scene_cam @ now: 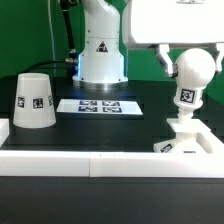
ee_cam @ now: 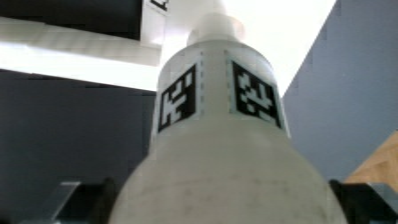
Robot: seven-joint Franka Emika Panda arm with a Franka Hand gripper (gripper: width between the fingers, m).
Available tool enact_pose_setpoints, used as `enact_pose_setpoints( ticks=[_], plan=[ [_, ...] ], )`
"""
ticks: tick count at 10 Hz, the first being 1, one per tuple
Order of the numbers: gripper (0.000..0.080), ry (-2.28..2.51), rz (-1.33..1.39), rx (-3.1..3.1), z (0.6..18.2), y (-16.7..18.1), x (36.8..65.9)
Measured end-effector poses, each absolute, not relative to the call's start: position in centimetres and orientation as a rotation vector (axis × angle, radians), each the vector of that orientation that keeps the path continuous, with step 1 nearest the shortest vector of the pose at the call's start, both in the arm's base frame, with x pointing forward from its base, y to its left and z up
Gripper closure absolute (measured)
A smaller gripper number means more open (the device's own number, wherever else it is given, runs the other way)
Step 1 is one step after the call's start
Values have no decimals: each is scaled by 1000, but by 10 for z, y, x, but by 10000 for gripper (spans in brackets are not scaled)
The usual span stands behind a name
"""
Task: Assemble lamp
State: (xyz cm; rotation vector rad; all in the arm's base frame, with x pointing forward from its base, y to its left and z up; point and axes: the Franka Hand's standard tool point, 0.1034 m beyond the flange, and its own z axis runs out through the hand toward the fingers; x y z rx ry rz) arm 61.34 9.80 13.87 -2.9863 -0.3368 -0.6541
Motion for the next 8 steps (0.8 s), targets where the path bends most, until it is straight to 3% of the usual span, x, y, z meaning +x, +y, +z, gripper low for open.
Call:
enact_pose_setpoints(
  ticks=[5,8],
  plan=[
    [220,-341,-644,-2989,125,99,610],
    [220,-337,-769,-2977,120,97,595]
  ],
)
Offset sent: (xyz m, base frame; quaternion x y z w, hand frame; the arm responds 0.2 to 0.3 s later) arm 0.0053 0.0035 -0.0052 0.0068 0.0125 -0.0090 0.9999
